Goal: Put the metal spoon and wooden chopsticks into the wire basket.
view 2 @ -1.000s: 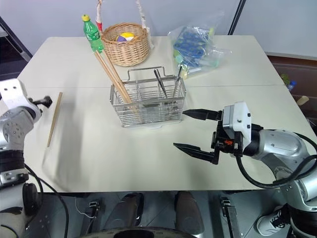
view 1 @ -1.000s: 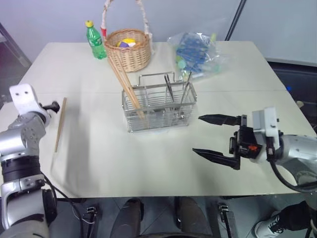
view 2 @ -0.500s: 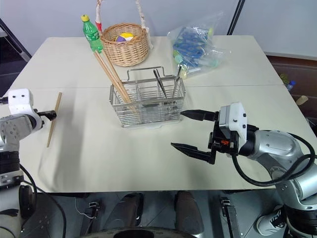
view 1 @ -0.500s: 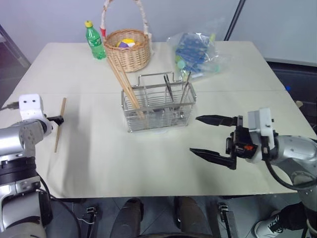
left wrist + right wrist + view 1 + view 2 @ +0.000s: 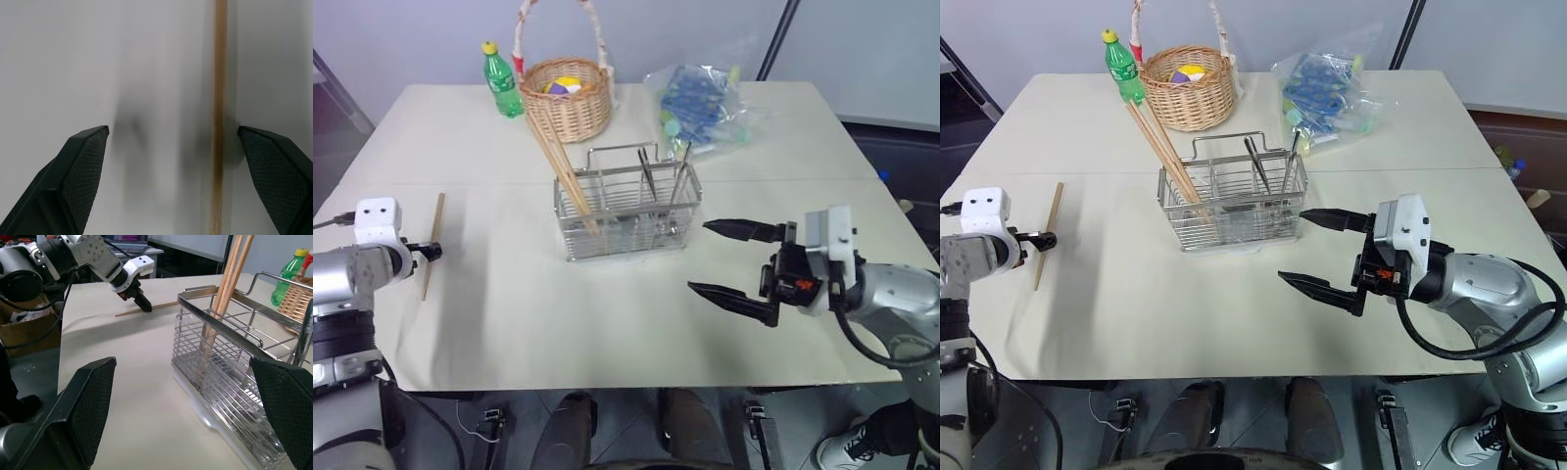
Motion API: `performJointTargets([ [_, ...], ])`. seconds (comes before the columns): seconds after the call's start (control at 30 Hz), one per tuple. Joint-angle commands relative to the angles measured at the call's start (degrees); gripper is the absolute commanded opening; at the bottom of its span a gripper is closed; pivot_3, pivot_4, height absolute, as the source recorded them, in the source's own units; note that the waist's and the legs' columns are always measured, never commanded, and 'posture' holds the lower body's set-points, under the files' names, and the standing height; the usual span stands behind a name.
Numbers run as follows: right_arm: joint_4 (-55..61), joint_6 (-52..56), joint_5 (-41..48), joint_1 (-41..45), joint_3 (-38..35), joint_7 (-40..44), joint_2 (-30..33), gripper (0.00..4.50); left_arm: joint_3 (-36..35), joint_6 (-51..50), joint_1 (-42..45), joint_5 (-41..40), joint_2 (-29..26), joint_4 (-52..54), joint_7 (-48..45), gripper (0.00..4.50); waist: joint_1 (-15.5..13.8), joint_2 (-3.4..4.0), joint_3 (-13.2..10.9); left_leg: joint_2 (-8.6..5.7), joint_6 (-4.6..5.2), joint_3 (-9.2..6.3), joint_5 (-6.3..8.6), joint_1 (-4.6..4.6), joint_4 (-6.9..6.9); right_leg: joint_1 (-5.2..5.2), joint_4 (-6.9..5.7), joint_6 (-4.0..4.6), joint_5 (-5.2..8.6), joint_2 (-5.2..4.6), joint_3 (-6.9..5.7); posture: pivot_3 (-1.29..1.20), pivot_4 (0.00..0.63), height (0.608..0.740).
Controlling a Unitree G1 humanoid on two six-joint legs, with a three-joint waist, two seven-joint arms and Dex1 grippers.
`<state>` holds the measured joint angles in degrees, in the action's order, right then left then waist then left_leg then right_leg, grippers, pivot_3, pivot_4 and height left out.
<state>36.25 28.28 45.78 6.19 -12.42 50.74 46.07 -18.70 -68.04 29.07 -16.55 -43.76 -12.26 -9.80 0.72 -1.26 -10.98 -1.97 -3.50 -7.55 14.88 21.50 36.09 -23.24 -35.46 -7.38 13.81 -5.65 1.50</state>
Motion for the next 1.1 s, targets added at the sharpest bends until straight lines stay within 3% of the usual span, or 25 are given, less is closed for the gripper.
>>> performJointTargets([
  [0.03, 0.71, -0.45, 0.62, 0.87, -0.68, -0.33, -0.32, 4.50, 1.46, -1.08, -0.44, 0.51, 0.18, -0.24, -1.61, 4.45, 0.01, 0.02, 0.01, 0.00, 0.00, 0.00, 0.00, 0.00, 0.00, 0.00, 0.00, 0.00, 0.00, 0.00, 0.00, 0.00, 0.150, 0.740],
  [0.1, 0.54, -0.54, 0.58, 0.83, -0.72, -0.27, -0.28, 4.50, 1.16, -1.39, -0.13, 0.71, 0.44, -0.20, -1.63, 4.21, 0.00, 0.02, 0.01, 0.00, 0.00, 0.00, 0.00, 0.00, -0.01, 0.00, 0.00, 0.00, 0.00, 0.00, 0.00, 0.00, 0.150, 0.740],
  [0.2, 0.44, -0.60, 0.47, 0.88, -0.63, -0.36, -0.33, 4.50, 0.64, -1.65, 0.31, 1.06, 0.71, -0.24, -1.52, 3.20, 0.00, 0.02, 0.01, 0.00, 0.00, 0.00, 0.00, 0.00, 0.00, 0.00, 0.01, 0.00, 0.00, 0.00, 0.00, 0.00, 0.150, 0.740],
  [0.4, 0.83, -0.59, 0.39, 0.73, -0.39, -1.47, -0.84, 4.50, -0.03, -1.37, 0.21, 1.55, 1.27, 0.41, -1.52, 0.06, 0.45, 0.03, 0.02, 0.03, 0.00, 0.02, 0.00, -0.06, -0.02, -0.02, -0.05, 0.00, 0.00, 0.00, 0.00, 0.00, 0.150, 0.740],
  [0.6, 0.64, -0.29, 0.85, 0.24, -1.14, -1.30, -0.41, 4.50, -0.33, 0.25, 0.54, 2.37, 1.15, -0.35, -0.81, 0.06, 0.34, 0.03, 0.02, 0.02, 0.00, 0.02, 0.00, -0.04, -0.01, -0.02, -0.05, 0.00, 0.00, 0.00, 0.00, 0.00, 0.150, 0.740],
  [0.9, 0.53, 0.47, 1.57, 1.18, -2.44, -0.83, 1.38, 4.50, -12.21, 21.29, 14.10, -1.64, 4.49, -5.22, 3.78, 0.06, -0.28, -0.22, 0.00, 0.00, -0.02, -0.03, -0.01, 0.16, 0.08, -0.08, 0.04, 0.00, -0.01, -0.01, -0.03, 0.00, 0.150, 0.740],
  [1.1, 1.58, 1.01, 1.91, 0.62, -3.06, -1.45, 1.13, 4.50, -11.59, 36.98, 19.25, -9.57, 10.74, 2.75, -7.55, 0.06, -0.19, -0.20, 0.01, -0.09, -0.02, 0.01, -0.01, 0.17, 0.03, -0.09, 0.07, -0.02, -0.02, -0.15, -0.04, 0.00, 0.150, 0.740],
])
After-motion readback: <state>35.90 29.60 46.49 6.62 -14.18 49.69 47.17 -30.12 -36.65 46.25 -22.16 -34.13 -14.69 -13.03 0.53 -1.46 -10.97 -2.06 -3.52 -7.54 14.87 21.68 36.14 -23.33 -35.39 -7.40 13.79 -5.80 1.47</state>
